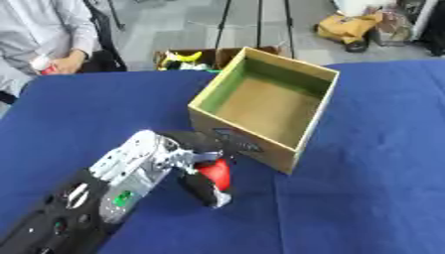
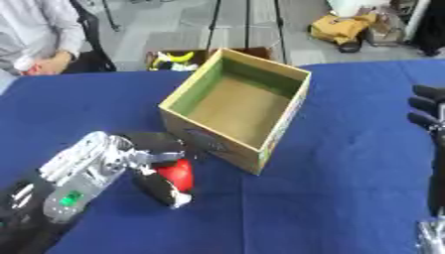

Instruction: Pick up objects on the table and place them in the box.

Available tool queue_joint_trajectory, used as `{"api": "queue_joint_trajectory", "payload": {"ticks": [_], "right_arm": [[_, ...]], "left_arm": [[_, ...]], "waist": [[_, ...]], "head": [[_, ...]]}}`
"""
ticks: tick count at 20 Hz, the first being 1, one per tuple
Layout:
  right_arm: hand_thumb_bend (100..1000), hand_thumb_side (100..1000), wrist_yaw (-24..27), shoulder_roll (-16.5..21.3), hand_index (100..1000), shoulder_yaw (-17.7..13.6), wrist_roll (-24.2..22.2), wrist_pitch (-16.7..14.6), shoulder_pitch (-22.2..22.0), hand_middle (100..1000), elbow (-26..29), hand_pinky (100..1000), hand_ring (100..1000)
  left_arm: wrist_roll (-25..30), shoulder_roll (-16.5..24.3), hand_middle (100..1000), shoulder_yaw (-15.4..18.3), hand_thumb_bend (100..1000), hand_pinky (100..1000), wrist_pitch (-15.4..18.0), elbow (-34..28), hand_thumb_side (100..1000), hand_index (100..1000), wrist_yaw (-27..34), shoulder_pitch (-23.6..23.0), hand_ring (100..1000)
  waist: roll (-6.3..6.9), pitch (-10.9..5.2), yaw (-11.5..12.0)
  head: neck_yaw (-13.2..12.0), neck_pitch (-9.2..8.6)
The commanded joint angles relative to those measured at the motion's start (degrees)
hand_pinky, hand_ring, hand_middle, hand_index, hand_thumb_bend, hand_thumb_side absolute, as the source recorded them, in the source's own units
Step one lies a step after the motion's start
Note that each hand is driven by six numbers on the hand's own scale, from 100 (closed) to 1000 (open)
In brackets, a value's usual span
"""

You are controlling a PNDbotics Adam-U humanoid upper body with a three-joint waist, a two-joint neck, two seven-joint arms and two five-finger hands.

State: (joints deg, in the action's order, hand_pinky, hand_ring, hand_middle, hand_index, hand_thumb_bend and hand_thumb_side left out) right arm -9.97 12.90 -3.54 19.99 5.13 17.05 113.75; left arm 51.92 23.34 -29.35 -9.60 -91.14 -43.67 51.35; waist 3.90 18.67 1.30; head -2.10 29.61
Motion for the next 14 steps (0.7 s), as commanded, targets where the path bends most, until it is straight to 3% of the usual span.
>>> {"api": "queue_joint_trajectory", "payload": {"ticks": [1,9,14], "right_arm": [[100,1000,0.3,1.0,749,-0.4,0.2,0.0,0.3,757,0.8,774,794],[100,1000,0.4,1.4,749,-0.3,0.1,-0.1,0.4,757,0.8,774,794],[100,1000,0.5,1.8,749,-0.1,-0.1,-0.2,0.6,757,0.8,774,793]], "left_arm": [[0.0,3.0,897,2.2,100,254,-1.0,-4.2,499,942,2.7,1.0,733],[0.0,7.6,881,6.2,100,222,-3.4,-10.7,497,943,9.0,3.6,708],[0.0,10.7,850,7.5,100,217,-5.2,-10.9,491,909,13.0,6.5,697]], "waist": [[-0.02,-1.41,-0.1],[0.43,-1.56,-0.8],[0.94,-1.69,-1.5]], "head": [[0.3,-0.29],[0.8,0.32],[0.2,0.61]]}}
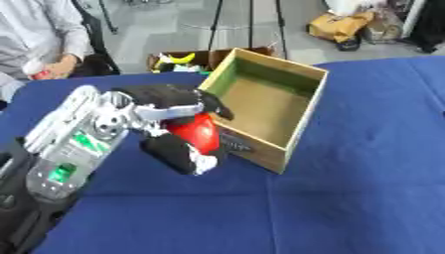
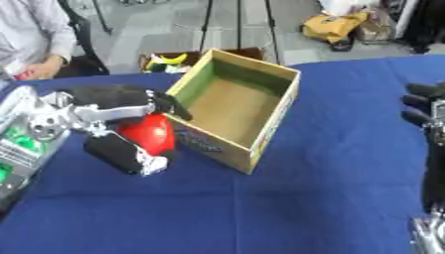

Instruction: Pick up objects on the table and place them in the box.

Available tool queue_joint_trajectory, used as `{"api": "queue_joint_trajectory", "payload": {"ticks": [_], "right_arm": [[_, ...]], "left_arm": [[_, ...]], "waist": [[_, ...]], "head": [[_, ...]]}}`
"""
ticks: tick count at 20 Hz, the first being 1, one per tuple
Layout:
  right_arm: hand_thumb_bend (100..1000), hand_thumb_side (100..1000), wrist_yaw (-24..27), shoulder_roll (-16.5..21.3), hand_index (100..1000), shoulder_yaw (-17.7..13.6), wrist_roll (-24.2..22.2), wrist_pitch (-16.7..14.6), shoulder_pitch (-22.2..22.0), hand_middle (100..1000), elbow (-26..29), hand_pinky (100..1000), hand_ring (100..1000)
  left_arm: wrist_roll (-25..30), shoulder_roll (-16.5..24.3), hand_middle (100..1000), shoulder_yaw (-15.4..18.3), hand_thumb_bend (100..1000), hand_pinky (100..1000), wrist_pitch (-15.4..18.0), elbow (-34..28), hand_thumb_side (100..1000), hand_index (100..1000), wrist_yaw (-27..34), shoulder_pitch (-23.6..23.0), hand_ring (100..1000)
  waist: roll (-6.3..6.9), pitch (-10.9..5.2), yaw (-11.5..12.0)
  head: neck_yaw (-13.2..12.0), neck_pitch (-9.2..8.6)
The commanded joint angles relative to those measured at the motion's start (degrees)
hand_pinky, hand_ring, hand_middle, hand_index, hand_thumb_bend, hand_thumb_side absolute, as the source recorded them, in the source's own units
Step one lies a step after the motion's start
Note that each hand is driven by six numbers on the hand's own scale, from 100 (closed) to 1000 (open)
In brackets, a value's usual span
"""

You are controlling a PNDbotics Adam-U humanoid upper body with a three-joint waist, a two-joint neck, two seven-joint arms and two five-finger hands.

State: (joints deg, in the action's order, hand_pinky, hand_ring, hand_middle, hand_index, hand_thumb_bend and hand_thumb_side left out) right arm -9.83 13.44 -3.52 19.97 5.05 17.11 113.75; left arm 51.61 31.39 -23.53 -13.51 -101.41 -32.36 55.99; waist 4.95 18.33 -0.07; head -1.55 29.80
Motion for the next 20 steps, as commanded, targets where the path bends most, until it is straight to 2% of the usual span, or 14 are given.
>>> {"api": "queue_joint_trajectory", "payload": {"ticks": [1,10,13,17,18,19,20], "right_arm": [[100,1000,0.4,1.3,749,-0.1,-0.1,-0.2,0.5,757,0.8,774,793],[100,1000,0.4,1.9,748,0.0,0.0,-0.2,0.8,757,0.8,775,794],[100,1000,0.3,2.1,748,0.1,0.0,-0.3,1.1,757,0.8,775,794],[100,1000,0.2,2.3,748,0.2,0.0,-0.5,1.9,758,0.8,776,794],[100,1000,0.2,2.3,748,0.2,0.1,-0.5,2.1,758,0.8,776,794],[100,1000,0.2,2.3,748,0.2,0.1,-0.5,2.4,758,0.8,776,794],[100,1000,0.2,2.3,748,0.3,0.1,-0.6,2.7,758,0.8,776,794]], "left_arm": [[0.4,3.1,842,2.0,100,216,-1.5,0.0,491,895,2.4,2.4,694],[0.4,3.5,809,5.8,100,202,-3.1,8.8,481,798,3.4,7.7,680],[0.4,2.3,783,6.7,100,200,-3.1,13.5,478,741,2.8,10.1,671],[0.4,0.4,758,8.2,100,198,-2.7,20.3,480,711,1.9,12.8,645],[0.4,0.0,754,8.6,100,199,-2.6,21.6,548,711,1.6,13.3,639],[0.3,-0.4,753,9.0,100,199,-2.6,22.9,482,711,1.3,13.8,635],[0.1,-0.9,754,9.4,100,199,-2.5,24.2,482,712,0.8,14.3,636]], "waist": [[0.01,-1.39,-0.3],[1.03,-1.13,-1.7],[1.48,-0.63,-2.5],[2.19,0.42,-3.9],[2.32,0.66,-4.2],[2.52,1.04,-4.6],[2.7,1.38,-5.0]], "head": [[-0.5,0.35],[-2.4,-0.59],[-3.9,-1.22],[-6.2,-2.49],[-6.6,-2.8],[-7.2,-3.26],[-7.7,-3.7]]}}
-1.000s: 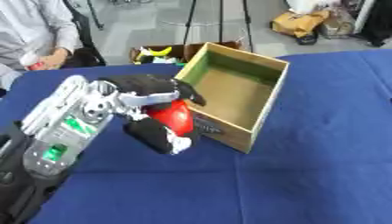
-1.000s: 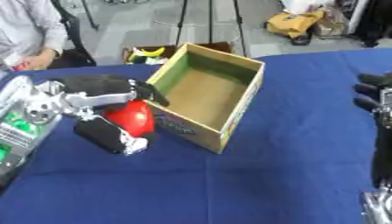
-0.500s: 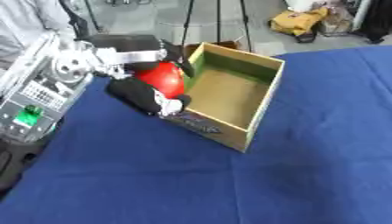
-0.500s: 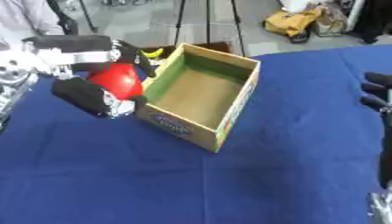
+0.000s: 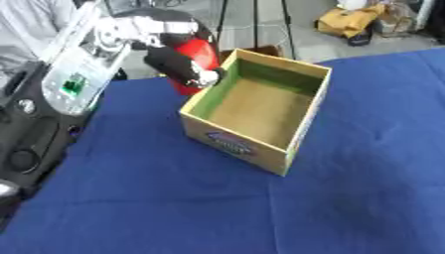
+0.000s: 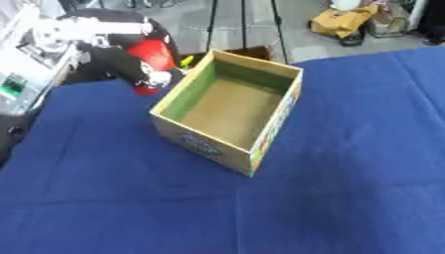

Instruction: Pick up objects on the table and place them in the box.

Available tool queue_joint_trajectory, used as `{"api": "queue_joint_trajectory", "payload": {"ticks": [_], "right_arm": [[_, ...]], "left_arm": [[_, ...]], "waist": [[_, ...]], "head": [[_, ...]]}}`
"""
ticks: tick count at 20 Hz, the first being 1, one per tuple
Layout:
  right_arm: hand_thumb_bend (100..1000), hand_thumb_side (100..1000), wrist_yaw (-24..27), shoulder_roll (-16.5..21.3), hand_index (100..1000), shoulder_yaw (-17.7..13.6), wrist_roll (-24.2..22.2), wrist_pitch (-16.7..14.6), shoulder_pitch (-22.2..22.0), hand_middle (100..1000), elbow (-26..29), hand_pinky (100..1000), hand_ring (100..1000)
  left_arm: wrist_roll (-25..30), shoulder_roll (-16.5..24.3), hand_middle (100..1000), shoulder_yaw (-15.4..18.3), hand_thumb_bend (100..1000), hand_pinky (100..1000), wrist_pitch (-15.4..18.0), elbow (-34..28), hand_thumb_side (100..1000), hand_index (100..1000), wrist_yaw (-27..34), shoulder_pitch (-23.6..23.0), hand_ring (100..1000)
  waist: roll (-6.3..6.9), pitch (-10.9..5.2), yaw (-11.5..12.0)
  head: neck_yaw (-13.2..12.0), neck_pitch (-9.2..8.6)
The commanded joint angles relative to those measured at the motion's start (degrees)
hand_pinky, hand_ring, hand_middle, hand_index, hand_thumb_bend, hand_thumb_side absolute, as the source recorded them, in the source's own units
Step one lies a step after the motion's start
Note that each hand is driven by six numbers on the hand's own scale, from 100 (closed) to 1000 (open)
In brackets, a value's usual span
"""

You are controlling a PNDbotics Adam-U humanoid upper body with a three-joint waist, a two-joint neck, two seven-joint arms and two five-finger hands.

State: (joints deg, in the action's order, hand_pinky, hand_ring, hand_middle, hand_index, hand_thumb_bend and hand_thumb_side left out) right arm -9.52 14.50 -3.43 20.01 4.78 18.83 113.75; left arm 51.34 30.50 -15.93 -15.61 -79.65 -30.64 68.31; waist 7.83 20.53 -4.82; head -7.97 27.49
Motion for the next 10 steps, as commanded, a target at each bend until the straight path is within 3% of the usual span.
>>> {"api": "queue_joint_trajectory", "payload": {"ticks": [1,7,10], "right_arm": [[100,1000,-0.2,1.3,748,0.2,0.1,-0.4,1.2,758,0.8,776,794],[100,1000,-0.4,1.2,747,0.6,-0.2,-0.7,2.9,758,0.8,777,795],[100,1000,-0.4,1.1,747,1.0,-0.4,-0.8,3.6,759,0.8,774,795]], "left_arm": [[0.1,-0.5,753,2.1,100,198,-0.3,3.7,482,713,-1.5,2.6,636],[-3.2,-3.1,754,3.1,100,197,1.5,9.6,481,717,-4.7,5.2,632],[-4.2,-4.6,741,3.7,100,198,2.5,12.9,484,721,-6.0,6.2,622]], "waist": [[0.0,-0.43,-0.6],[1.11,1.78,-3.0],[1.5,2.62,-4.2]], "head": [[-1.7,-1.86],[-3.9,-4.4],[-5.5,-4.72]]}}
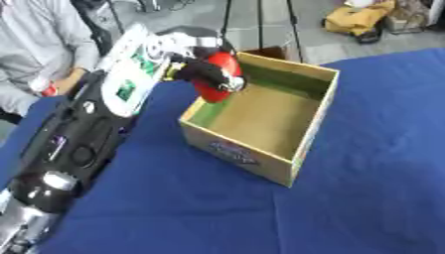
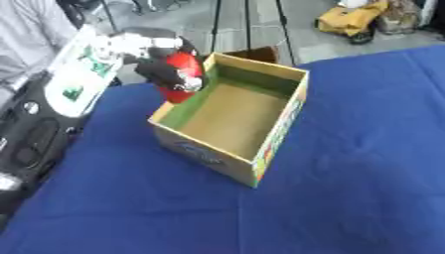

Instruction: Pick up objects on the table and place them in the box.

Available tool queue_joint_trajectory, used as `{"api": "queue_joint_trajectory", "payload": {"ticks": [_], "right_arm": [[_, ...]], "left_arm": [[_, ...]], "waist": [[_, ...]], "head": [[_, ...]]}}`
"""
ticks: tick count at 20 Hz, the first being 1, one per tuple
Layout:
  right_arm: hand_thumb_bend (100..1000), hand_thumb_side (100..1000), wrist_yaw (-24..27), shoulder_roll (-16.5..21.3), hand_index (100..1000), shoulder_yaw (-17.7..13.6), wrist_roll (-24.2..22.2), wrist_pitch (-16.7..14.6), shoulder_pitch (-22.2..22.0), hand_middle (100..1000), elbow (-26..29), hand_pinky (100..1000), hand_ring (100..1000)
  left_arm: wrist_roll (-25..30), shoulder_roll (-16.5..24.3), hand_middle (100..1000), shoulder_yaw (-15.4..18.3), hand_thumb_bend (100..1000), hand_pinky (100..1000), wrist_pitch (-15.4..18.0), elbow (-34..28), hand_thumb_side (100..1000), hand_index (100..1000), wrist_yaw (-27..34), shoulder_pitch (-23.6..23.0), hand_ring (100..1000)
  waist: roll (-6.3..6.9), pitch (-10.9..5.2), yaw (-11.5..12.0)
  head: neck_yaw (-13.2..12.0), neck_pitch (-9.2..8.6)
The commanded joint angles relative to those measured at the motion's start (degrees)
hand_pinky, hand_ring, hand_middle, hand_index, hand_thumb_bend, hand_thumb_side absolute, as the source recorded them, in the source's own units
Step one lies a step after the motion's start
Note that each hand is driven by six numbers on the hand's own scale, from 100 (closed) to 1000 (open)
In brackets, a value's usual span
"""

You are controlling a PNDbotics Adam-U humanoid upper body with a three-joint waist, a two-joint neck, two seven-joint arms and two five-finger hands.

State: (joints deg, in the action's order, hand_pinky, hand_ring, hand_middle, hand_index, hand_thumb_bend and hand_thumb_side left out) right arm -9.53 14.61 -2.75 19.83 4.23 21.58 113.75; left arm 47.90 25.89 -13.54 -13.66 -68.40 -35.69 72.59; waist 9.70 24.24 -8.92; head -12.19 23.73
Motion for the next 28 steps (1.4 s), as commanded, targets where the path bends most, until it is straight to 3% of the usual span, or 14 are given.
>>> {"api": "queue_joint_trajectory", "payload": {"ticks": [1,15,21,22,23,24,27,28], "right_arm": [[100,1000,-0.4,0.9,747,0.4,-0.4,-0.3,1.1,758,0.8,774,795],[100,1000,-0.3,0.5,747,1.0,-1.1,-0.6,2.4,759,0.8,774,795],[100,1000,-0.4,0.5,747,0.9,-1.0,-0.5,2.2,759,0.8,774,795],[100,1000,-0.4,0.5,747,0.9,-1.0,-0.4,2.2,759,0.8,774,795],[100,1000,-0.4,0.4,747,0.9,-1.0,-0.4,2.2,759,0.8,773,795],[100,1000,-0.4,0.5,747,0.9,-1.0,-0.4,2.2,759,0.8,773,795],[100,1000,-0.3,0.4,747,0.9,-1.0,-0.4,2.2,759,0.8,773,795],[100,1000,-0.3,0.4,746,0.9,-1.0,-0.4,2.1,759,0.8,773,795]], "left_arm": [[-1.1,-0.4,735,1.6,100,195,0.9,2.7,484,732,-1.1,2.2,616],[-8.5,-4.3,748,2.2,100,190,7.3,11.0,512,763,-7.3,2.2,615],[-7.8,-4.9,791,2.4,100,387,10.2,12.3,676,842,-5.7,1.4,725],[-7.5,-4.9,789,2.5,125,404,10.3,12.4,696,850,-5.2,1.3,728],[-7.2,-4.9,794,2.5,196,480,10.3,12.5,783,876,-4.9,1.2,753],[-6.9,-4.9,802,2.5,224,523,10.3,12.5,816,887,-4.6,1.1,772],[-6.5,-4.9,854,2.7,441,717,10.5,12.4,975,934,-3.6,0.7,858],[-6.6,-4.9,823,2.9,498,739,10.6,12.3,1000,929,-3.1,0.7,851]], "waist": [[-0.29,-0.87,-0.5],[0.24,0.66,-3.5],[0.36,0.64,-3.2],[0.36,0.62,-3.2],[0.36,0.58,-3.2],[0.36,0.53,-3.1],[0.32,0.44,-3.0],[0.31,0.39,-2.9]], "head": [[-1.8,-0.86],[-3.0,-1.02],[-1.9,-0.88],[-1.8,-0.86],[-1.7,-0.78],[-1.7,-0.69],[-1.3,-0.46],[-1.0,-0.23]]}}
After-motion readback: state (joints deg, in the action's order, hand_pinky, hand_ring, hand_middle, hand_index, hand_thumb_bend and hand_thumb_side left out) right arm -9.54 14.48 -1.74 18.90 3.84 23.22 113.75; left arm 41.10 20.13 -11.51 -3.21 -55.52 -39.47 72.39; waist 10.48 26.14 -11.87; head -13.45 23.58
